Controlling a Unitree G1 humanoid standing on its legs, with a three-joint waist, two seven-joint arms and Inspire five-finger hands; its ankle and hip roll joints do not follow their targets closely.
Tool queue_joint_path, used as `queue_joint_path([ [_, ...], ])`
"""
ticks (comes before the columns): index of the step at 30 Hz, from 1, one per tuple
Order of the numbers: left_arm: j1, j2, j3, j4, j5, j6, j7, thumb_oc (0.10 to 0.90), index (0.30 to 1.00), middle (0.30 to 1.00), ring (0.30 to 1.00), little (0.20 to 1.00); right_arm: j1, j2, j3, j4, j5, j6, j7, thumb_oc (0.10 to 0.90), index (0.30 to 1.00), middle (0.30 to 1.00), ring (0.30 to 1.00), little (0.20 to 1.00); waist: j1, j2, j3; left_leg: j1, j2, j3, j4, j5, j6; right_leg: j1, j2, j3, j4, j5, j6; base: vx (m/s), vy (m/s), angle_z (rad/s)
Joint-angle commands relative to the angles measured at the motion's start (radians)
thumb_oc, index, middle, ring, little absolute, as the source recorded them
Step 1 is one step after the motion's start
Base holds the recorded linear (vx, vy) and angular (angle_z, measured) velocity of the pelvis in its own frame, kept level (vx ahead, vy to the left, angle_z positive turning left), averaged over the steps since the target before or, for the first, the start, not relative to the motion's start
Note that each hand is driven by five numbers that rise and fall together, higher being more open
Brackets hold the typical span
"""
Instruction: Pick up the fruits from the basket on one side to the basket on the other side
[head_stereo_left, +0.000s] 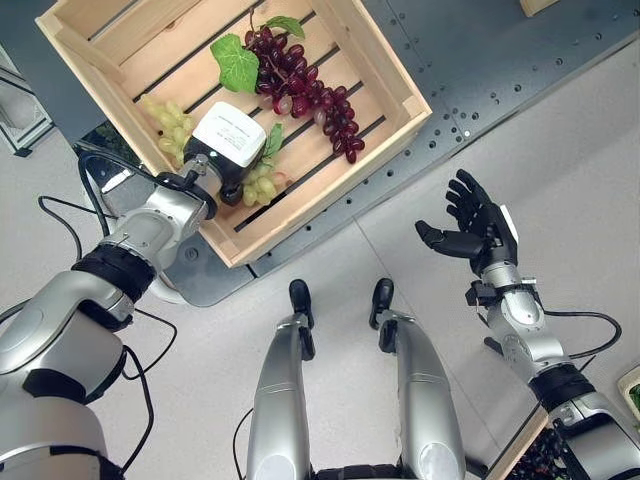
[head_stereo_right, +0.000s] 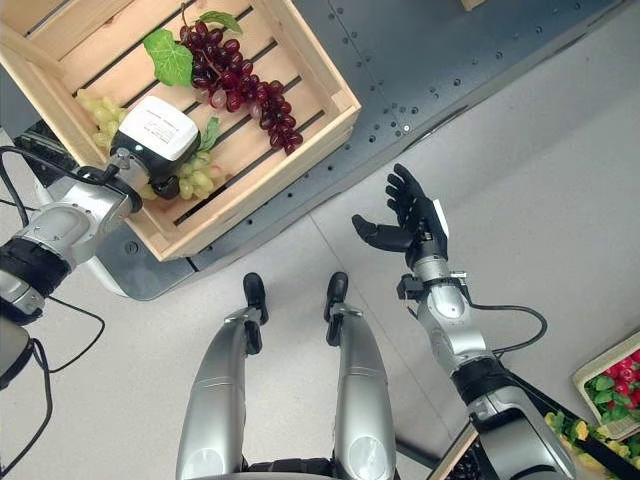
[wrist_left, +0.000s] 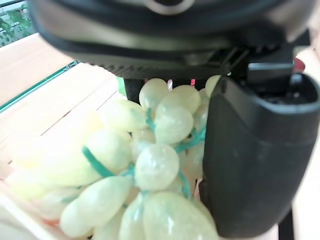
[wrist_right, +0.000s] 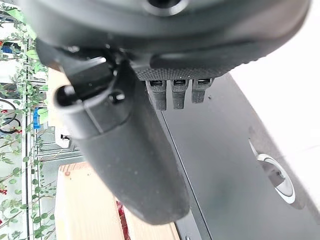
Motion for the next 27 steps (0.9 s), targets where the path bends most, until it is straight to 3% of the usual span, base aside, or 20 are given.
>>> queue_joint_path([
  [1, 0.074, 0.051, 0.094, 0.144, -0.127, 0.060, 0.143, 0.400, 0.300, 0.300, 0.300, 0.300, 0.006, -0.004, -0.079, -0.126, 0.022, -0.118, -0.035, 0.800, 0.900, 0.900, 0.900, 0.900, 0.003, -0.009, -0.010, 0.095, -0.017, 0.057, -0.077, -0.019, 0.003, 0.088, -0.006, -0.012, -0.088, 0.057, 0.038, 0.00, 0.000, 0.00],
  [3, 0.095, 0.051, 0.135, 0.125, -0.249, 0.037, 0.182, 0.400, 0.300, 0.300, 0.300, 0.300, 0.026, 0.003, -0.086, -0.137, 0.018, -0.124, -0.031, 0.800, 0.900, 0.900, 0.900, 0.900, 0.006, -0.006, -0.010, 0.122, -0.020, 0.057, -0.081, -0.024, 0.004, 0.113, -0.005, -0.010, -0.090, 0.051, 0.039, 0.00, -0.012, -0.02],
  [6, 0.175, 0.028, 0.276, 0.098, -0.419, -0.054, 0.259, 0.400, 0.300, 0.300, 0.300, 0.300, 0.062, 0.022, -0.106, -0.157, 0.003, -0.125, -0.024, 0.800, 0.900, 0.900, 0.900, 0.900, 0.015, -0.002, -0.010, 0.172, -0.026, 0.054, -0.084, -0.032, 0.008, 0.157, -0.006, -0.003, -0.085, 0.040, 0.041, 0.00, -0.007, -0.01],
  [10, 0.297, -0.024, 0.463, 0.048, -0.507, -0.149, 0.287, 0.400, 0.300, 0.300, 0.300, 0.300, 0.112, 0.057, -0.133, -0.179, -0.030, -0.130, -0.018, 0.800, 0.900, 0.900, 0.900, 0.900, 0.025, -0.002, -0.010, 0.264, -0.036, 0.046, -0.089, -0.047, 0.014, 0.246, -0.007, 0.004, -0.091, 0.024, 0.042, 0.02, -0.013, -0.01],
  [16, 0.375, -0.087, 0.595, -0.006, -0.711, -0.233, 0.288, 0.400, 0.300, 0.300, 0.300, 0.300, 0.133, 0.079, -0.145, -0.198, -0.065, -0.118, -0.030, 0.800, 0.900, 0.900, 0.900, 0.900, 0.030, 0.001, -0.012, 0.380, -0.042, 0.042, -0.100, -0.059, 0.018, 0.358, -0.014, 0.008, -0.107, 0.014, 0.041, 0.01, 0.001, -0.01],
  [21, 0.471, -0.161, 0.703, -0.077, -0.914, -0.312, 0.268, 0.400, 0.300, 0.300, 0.300, 0.300, 0.173, 0.112, -0.150, -0.206, -0.084, -0.100, -0.012, 0.800, 0.900, 0.900, 0.900, 0.900, 0.028, 0.013, -0.058, 0.469, -0.043, 0.050, -0.122, -0.071, 0.022, 0.436, -0.030, 0.006, -0.122, 0.005, 0.043, 0.06, 0.005, -0.04],
  [27, 0.570, -0.220, 0.771, -0.166, -0.983, -0.353, 0.275, 0.400, 0.300, 0.300, 0.300, 0.300, 0.212, 0.130, -0.130, -0.230, -0.128, -0.094, 0.052, 0.800, 0.900, 0.900, 0.900, 0.900, 0.027, 0.028, -0.127, 0.572, -0.052, 0.052, -0.197, -0.063, 0.023, 0.534, -0.035, 0.008, -0.199, 0.016, 0.048, 0.09, 0.005, -0.02],
])
